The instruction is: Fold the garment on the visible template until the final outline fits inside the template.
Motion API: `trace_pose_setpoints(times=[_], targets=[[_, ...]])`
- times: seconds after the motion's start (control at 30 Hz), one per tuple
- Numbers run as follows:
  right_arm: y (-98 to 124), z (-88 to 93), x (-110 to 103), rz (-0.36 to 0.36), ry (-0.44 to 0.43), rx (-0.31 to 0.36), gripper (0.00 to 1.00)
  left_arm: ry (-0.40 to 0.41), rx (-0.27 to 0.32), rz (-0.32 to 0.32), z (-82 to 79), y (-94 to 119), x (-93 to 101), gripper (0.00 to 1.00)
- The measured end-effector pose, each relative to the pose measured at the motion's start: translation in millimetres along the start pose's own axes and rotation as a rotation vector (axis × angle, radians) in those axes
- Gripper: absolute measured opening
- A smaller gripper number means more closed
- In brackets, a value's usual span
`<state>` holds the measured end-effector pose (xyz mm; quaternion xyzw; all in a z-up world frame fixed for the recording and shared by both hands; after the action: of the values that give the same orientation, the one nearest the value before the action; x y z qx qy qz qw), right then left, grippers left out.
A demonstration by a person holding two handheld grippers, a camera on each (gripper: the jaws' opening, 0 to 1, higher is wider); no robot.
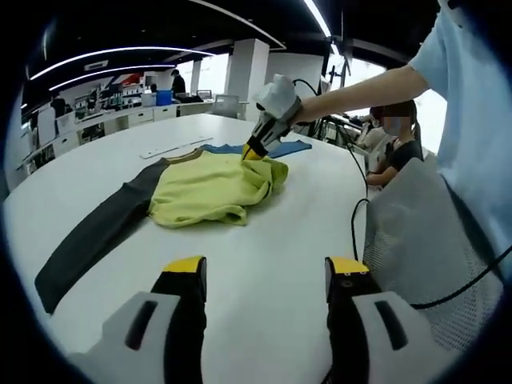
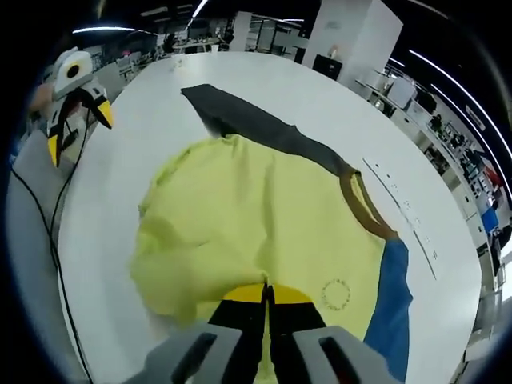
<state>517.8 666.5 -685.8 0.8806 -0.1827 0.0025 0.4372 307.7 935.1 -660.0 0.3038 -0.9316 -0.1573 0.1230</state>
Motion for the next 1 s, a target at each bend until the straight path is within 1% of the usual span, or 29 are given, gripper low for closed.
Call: trace_pose_setpoints(times=[0.07, 0.1, 0.17, 0.23, 0.27, 0.3, 0.33, 0.4, 0.47, 0.57, 0.6, 0.63, 0.67, 0.7, 0.73, 0.87, 0.93, 1.0], targets=[[-1, -0.2, -2, -0.002, 0.004, -0.006, 0.00, 0.001, -0.005, -0.001, 1.1, 0, -0.6, 0.57], [-1, -0.2, -2, -0.001, 0.004, -0.008, 0.00, -0.004, -0.022, -0.006, 3.1, 1, -1.5, 0.57], [0, -0.9, -3, -0.002, -0.003, -0.004, 0.00, -0.006, -0.030, -0.005, 5.4, 1, -1.9, 0.58], [1, -1.5, -3, -0.004, -0.026, 0.001, 0.00, 0.001, -0.030, -0.010, 6.4, 2, -2.5, 0.59], [3, -1.9, -3, -0.002, -0.060, 0.011, 0.00, 0.000, -0.029, -0.013, 6.7, 2, -2.9, 0.60], [6, -2.0, -2, 0.005, -0.094, 0.021, 0.05, 0.003, -0.029, -0.015, 6.8, 2, -3.1, 0.60], [8, -2.4, -1, 0.014, -0.103, 0.035, 0.09, 0.006, -0.027, -0.016, 6.4, 3, -3.3, 0.60], [13, -3.2, 0, 0.025, -0.127, 0.064, 0.14, 0.007, -0.023, -0.022, 5.8, 3, -4.3, 0.60], [19, -2.7, 2, 0.036, -0.183, 0.089, 0.19, 0.008, -0.021, -0.025, 5.7, 3, -5.1, 0.60], [27, 2.7, 5, 0.055, -0.244, 0.092, 0.33, 0.012, -0.016, -0.023, 5.4, 2, -5.5, 0.60], [29, 3.6, 6, 0.061, -0.255, 0.102, 0.38, 0.012, -0.016, -0.022, 5.4, 1, -5.4, 0.60], [32, 5.0, 7, 0.071, -0.273, 0.116, 0.41, 0.010, -0.017, -0.019, 5.4, 0, -5.0, 0.60], [33, 6.5, 8, 0.078, -0.289, 0.113, 0.44, 0.009, -0.017, -0.018, 5.2, -1, -4.6, 0.60], [36, 7.9, 7, 0.084, -0.306, 0.120, 0.49, 0.008, -0.016, -0.016, 5.0, -1, -4.1, 0.60], [38, 8.8, 7, 0.086, -0.308, 0.130, 0.52, 0.009, -0.016, -0.014, 4.8, -2, -3.6, 0.60], [47, 11.0, 0, 0.096, -0.375, 0.155, 0.62, 0.009, -0.016, -0.007, 4.7, -3, -2.8, 0.60], [50, 13.7, -4, 0.100, -0.411, 0.153, 0.70, 0.007, -0.017, -0.007, 4.9, -3, -3.1, 0.60], [54, 15.5, -9, 0.104, -0.431, 0.153, 0.74, 0.006, -0.016, -0.006, 4.7, -3, -3.2, 0.60]])
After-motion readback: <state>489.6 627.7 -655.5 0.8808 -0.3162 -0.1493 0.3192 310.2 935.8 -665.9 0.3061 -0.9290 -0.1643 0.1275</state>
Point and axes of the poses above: the point that each gripper's makers call its tool centre point, and the gripper's own axes: y roughly backward along the fingers, x roughly to its right, z roughly out of its underside, the point moved 8 cm from there along y, roughly backward along the fingers, and after that the axes turned 7 degrees about x, right-handed, at the moved point
